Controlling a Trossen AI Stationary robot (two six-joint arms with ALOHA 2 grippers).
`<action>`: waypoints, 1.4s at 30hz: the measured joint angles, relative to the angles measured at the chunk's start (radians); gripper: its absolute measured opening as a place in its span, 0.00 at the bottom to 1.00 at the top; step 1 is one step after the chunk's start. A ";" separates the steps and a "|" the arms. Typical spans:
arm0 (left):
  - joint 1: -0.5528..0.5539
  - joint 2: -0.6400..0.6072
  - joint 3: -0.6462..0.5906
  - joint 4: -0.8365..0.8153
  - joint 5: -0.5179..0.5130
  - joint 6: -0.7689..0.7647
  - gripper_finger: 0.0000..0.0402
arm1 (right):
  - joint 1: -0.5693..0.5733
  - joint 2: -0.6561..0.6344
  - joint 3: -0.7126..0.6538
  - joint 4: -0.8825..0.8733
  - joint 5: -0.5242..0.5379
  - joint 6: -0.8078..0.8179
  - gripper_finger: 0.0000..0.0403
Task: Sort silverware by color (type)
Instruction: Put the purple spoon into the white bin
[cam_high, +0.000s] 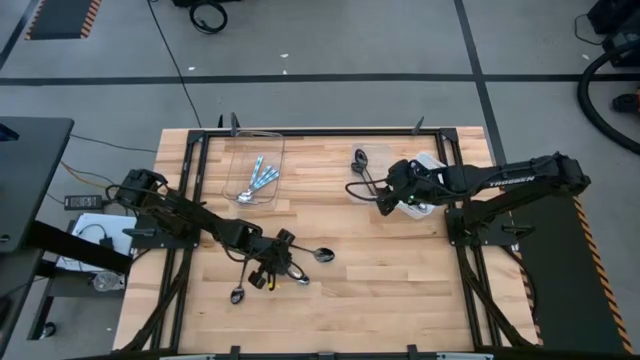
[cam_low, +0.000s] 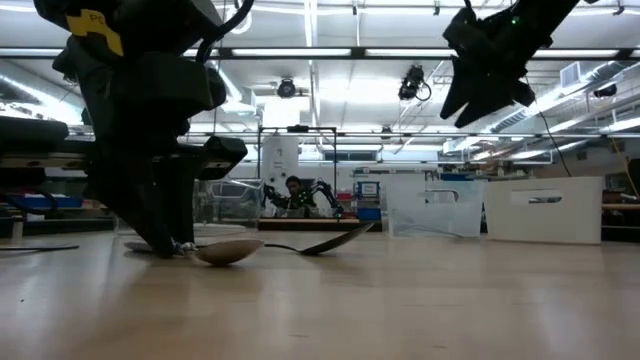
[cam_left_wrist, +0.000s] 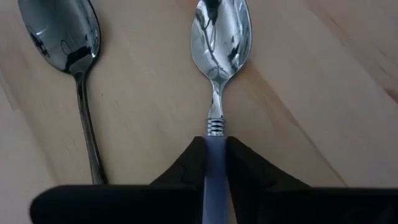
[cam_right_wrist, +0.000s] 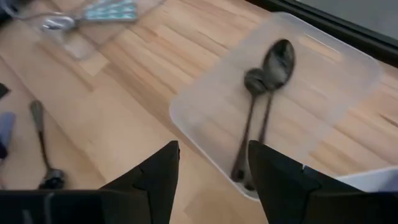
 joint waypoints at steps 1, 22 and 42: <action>0.000 0.000 0.000 -0.002 -0.001 0.001 0.12 | 0.008 0.000 0.000 0.012 0.001 -0.004 0.50; -0.038 -0.098 -0.006 0.072 -0.479 0.404 0.12 | 0.125 0.053 -0.020 0.245 -0.009 -0.013 0.50; 0.038 -0.098 -0.004 0.479 -0.519 1.073 0.01 | 0.112 0.278 -0.020 0.613 -0.151 -0.092 0.50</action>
